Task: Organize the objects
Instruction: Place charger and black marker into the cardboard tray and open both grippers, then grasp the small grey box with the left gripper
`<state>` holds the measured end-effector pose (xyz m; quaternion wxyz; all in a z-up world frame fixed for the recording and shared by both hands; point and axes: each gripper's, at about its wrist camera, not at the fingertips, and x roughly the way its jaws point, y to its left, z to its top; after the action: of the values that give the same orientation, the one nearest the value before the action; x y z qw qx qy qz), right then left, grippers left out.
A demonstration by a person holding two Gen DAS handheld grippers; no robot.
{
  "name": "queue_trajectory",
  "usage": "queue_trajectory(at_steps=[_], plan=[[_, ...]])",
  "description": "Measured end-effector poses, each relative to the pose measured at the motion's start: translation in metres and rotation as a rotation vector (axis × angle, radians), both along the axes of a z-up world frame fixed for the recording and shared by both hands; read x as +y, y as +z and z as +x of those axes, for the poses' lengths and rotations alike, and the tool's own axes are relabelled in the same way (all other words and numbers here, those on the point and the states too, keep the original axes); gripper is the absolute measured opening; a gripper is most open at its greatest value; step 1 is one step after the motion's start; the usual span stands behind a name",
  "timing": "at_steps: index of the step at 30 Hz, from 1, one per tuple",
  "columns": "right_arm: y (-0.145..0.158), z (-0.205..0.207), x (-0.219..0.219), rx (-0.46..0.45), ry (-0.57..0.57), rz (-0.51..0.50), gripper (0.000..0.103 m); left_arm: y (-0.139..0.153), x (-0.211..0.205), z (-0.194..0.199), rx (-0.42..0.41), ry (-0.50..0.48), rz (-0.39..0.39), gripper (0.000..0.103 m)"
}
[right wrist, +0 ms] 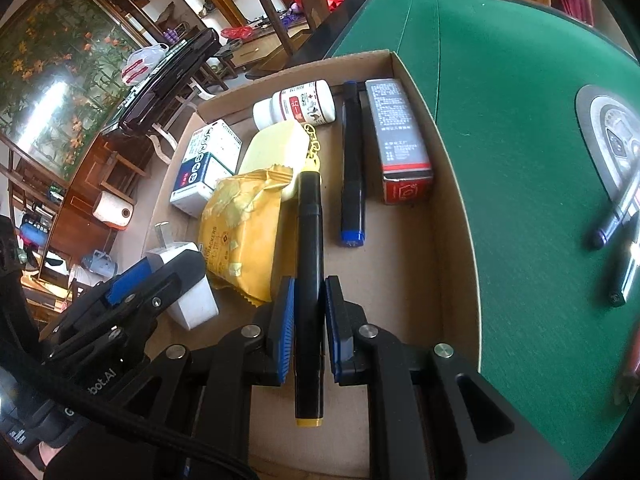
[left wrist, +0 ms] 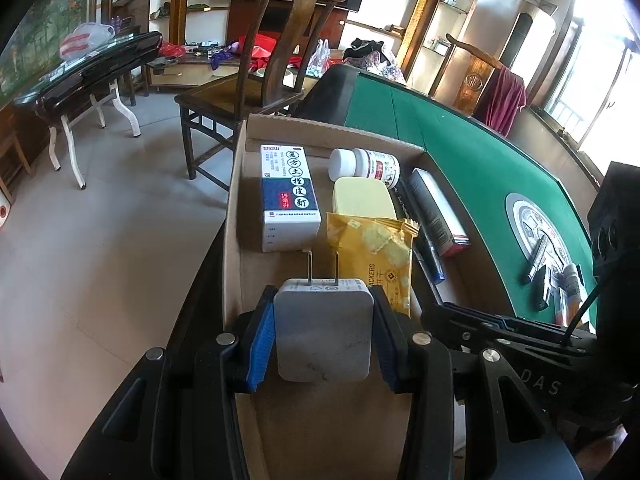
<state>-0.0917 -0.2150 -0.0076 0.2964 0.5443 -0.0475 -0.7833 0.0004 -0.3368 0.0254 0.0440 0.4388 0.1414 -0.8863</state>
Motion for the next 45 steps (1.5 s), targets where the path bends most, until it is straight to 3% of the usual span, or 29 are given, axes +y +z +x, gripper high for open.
queue_trajectory(at_steps=[17,22,29,35,39,45], plan=[[0.015,0.009,0.01,0.046,0.029,-0.006,0.014,0.003,-0.002,0.007,-0.021,0.029,0.008,0.042],[0.021,0.019,0.02,0.042,0.03,-0.028,0.014,0.01,-0.001,0.015,-0.009,0.044,0.008,0.047],[0.03,0.034,0.045,0.056,0.024,-0.068,0.014,0.023,0.008,0.027,0.011,0.054,-0.005,0.048],[0.043,0.044,0.079,0.086,0.003,-0.103,0.014,0.037,0.043,0.037,0.041,0.013,-0.014,0.048],[0.049,0.046,0.114,0.12,-0.042,-0.12,0.025,0.046,0.085,0.034,0.049,-0.052,-0.034,0.054],[0.052,0.039,0.184,0.133,-0.138,-0.153,0.025,0.044,0.154,0.025,0.028,-0.168,-0.053,0.055]])
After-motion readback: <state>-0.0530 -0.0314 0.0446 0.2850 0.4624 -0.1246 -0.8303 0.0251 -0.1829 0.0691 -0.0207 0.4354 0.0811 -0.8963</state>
